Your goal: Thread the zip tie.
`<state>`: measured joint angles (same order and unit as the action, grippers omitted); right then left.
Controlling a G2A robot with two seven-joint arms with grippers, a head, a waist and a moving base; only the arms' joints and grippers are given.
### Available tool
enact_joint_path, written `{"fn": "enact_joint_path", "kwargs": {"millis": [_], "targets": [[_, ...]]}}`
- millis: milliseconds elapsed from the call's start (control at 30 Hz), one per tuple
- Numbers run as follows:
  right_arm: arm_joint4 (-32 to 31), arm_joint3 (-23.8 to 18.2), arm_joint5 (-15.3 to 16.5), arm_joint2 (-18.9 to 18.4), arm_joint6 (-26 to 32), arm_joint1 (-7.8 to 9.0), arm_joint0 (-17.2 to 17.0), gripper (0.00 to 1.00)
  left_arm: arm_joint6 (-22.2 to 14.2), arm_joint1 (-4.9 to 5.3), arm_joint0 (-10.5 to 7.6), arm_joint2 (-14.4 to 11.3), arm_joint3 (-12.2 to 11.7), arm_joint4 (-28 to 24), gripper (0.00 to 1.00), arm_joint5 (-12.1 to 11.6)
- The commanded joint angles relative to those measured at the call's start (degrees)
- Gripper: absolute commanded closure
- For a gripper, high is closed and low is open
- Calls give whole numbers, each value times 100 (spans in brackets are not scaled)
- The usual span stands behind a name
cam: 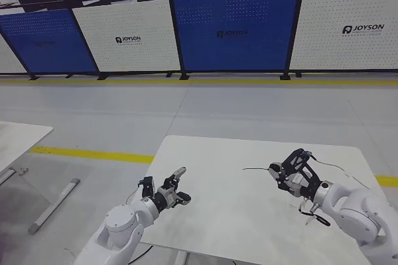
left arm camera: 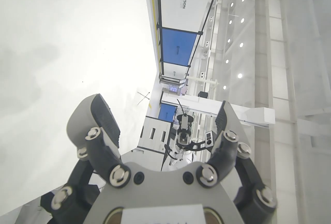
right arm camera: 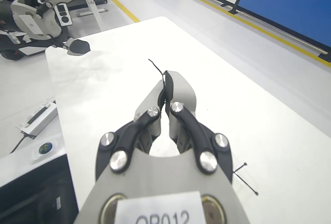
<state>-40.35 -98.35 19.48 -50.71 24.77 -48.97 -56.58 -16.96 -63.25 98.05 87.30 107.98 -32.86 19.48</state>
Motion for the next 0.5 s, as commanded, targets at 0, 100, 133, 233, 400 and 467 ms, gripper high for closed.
{"fn": "enact_joint_path", "kwargs": {"millis": [0, 100, 133, 233, 400, 467], "targets": [[2, 0, 0, 0, 1, 0, 0, 100, 38, -3, 1, 2, 4, 3, 0, 0], [2, 0, 0, 0, 1, 0, 0, 100, 38, -3, 1, 2, 4, 3, 0, 0], [2, 0, 0, 0, 1, 0, 0, 100, 38, -3, 1, 2, 4, 3, 0, 0], [2, 0, 0, 0, 1, 0, 0, 100, 38, -3, 1, 2, 4, 3, 0, 0], [2, 0, 0, 0, 1, 0, 0, 100, 38, -3, 1, 2, 4, 3, 0, 0], [-143, 58, -66, -18, -52, -11, -28, 100, 38, -3, 1, 2, 4, 3, 0, 0]]}}
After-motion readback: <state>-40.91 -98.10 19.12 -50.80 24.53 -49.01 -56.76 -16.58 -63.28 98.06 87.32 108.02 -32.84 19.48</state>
